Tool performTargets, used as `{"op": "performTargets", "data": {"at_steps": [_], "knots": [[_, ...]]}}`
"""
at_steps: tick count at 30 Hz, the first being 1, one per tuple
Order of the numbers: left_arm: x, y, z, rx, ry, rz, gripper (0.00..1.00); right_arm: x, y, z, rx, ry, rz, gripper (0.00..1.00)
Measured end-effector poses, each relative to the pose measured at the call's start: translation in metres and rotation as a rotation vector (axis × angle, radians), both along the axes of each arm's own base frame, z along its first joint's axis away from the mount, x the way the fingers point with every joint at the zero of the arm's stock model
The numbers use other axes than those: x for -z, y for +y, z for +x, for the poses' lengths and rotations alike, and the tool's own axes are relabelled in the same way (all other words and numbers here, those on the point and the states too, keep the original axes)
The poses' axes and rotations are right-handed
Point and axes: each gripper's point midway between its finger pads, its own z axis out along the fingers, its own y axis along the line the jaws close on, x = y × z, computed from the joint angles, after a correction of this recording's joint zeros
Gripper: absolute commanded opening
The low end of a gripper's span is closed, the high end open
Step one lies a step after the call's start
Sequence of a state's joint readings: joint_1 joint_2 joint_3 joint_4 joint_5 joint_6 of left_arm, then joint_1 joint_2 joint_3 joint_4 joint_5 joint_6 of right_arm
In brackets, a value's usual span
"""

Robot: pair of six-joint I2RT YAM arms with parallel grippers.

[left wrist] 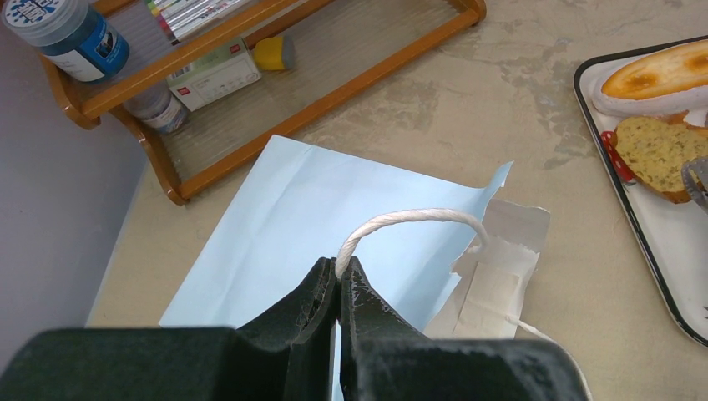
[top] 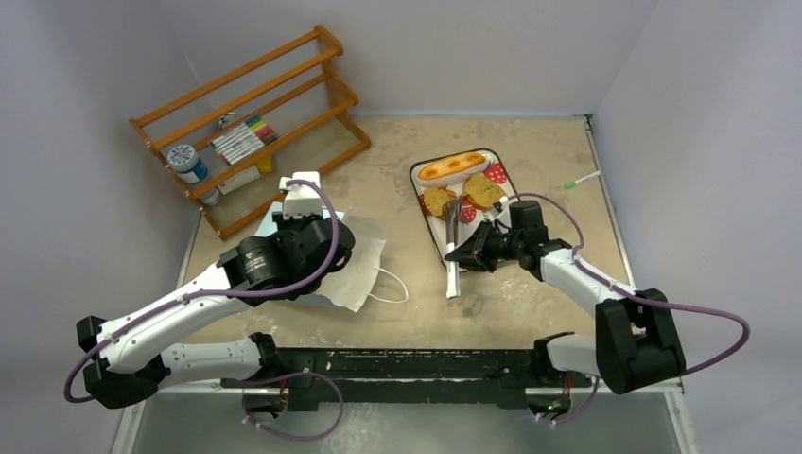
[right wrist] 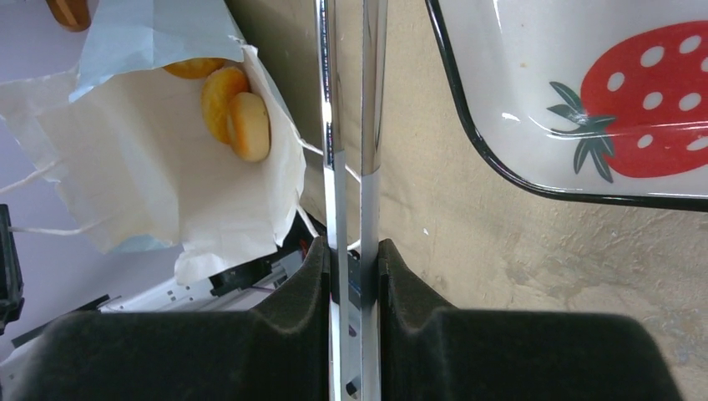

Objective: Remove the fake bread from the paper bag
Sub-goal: Place the fake bread in the container.

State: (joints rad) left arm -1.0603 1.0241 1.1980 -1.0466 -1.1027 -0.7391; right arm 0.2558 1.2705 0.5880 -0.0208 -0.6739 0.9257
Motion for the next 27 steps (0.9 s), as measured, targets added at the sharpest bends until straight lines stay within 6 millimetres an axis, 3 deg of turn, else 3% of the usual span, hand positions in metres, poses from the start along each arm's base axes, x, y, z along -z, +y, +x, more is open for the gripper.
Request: {"op": "performTargets", "data": {"at_steps": [3, 6, 19, 27], "knots": [[0.000, -0.002, 0.001, 0.001, 0.000, -0.004, 0.00, 0.002, -0.002, 0.000, 0.009, 0.001, 0.005, 0.36], [0.001, -0.003, 0.001, 0.002, 0.001, -0.005, 0.00, 0.004, -0.005, 0.001, 0.016, 0.001, 0.011, 0.39], [0.001, -0.003, 0.002, 0.002, 0.002, -0.003, 0.00, 0.012, -0.019, -0.003, 0.042, 0.020, 0.010, 0.41], [0.003, -0.005, 0.002, 0.002, 0.007, 0.007, 0.00, -0.002, -0.024, -0.020, 0.042, -0.007, 0.020, 0.41]]}}
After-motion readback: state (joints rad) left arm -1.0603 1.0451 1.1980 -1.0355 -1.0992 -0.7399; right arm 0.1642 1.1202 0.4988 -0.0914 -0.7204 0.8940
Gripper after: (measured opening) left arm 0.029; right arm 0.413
